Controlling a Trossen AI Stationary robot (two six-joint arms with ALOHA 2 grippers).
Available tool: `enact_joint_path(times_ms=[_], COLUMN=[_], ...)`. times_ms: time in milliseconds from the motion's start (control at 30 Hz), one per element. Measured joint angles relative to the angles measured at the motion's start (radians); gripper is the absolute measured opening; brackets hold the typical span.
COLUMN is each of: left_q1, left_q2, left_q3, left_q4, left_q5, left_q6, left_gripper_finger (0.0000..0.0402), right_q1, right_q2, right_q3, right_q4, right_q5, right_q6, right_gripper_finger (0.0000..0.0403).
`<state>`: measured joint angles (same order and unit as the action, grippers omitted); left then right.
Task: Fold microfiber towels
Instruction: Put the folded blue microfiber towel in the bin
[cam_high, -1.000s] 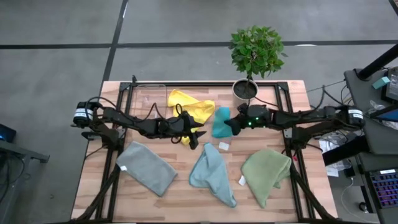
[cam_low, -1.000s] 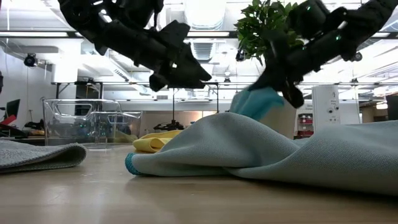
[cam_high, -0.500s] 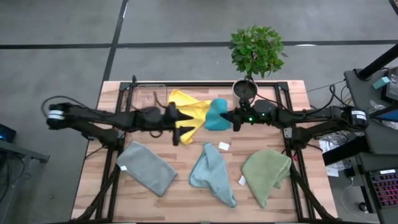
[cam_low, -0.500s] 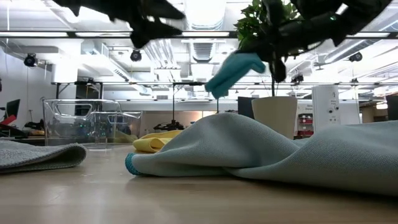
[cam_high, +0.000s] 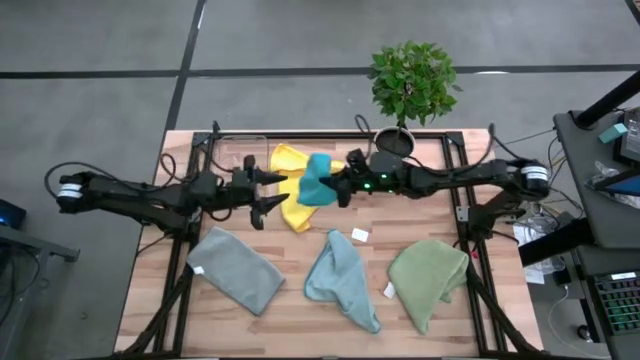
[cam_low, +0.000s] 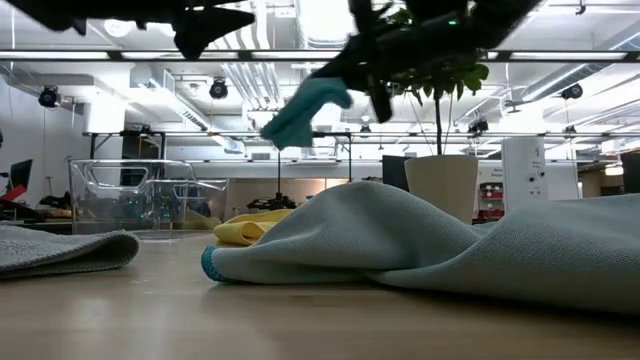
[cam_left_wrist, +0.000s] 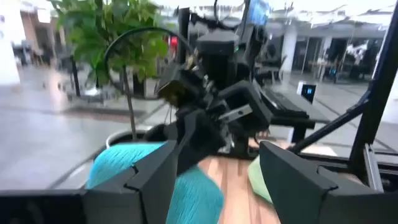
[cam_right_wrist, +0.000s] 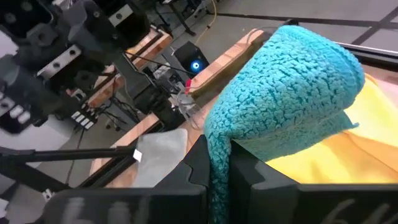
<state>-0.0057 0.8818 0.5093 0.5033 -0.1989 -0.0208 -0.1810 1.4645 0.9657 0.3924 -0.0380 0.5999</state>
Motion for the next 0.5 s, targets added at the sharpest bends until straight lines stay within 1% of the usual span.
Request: enact_joint_path(times_ms=[67,200,333,500], left_q1=[0.000,0.001,0.001,0.001], left_q2=[0.000,-0.002,-0.004,-0.049], left_q3=[-0.039,-0.090,-0.104,-0.104], left_q4=[0.090,0.192,0.221,0.224], left_q5=[0.000,0.000,0.000,0.001], left_q6=[0.024,0.067,0.088,0.087], left_gripper_finger=[0.0212,0.0212,0.0212,0.0212], right_q1=[0.000,0.000,0.000,-0.001], right_q2=[0.049,0.140,0.227,0.312], right_q3=[0.058,0.184,0.304,0.420], right_q4=[-0.015,-0.083,-0.138,-0.164], right_q5=[0.000,0.003,0.004,0.006], right_q6=[-0.001,-0.024,-0.046,-0.077], right_gripper_finger=[0.0013,0.0013,0.0013,0.0013])
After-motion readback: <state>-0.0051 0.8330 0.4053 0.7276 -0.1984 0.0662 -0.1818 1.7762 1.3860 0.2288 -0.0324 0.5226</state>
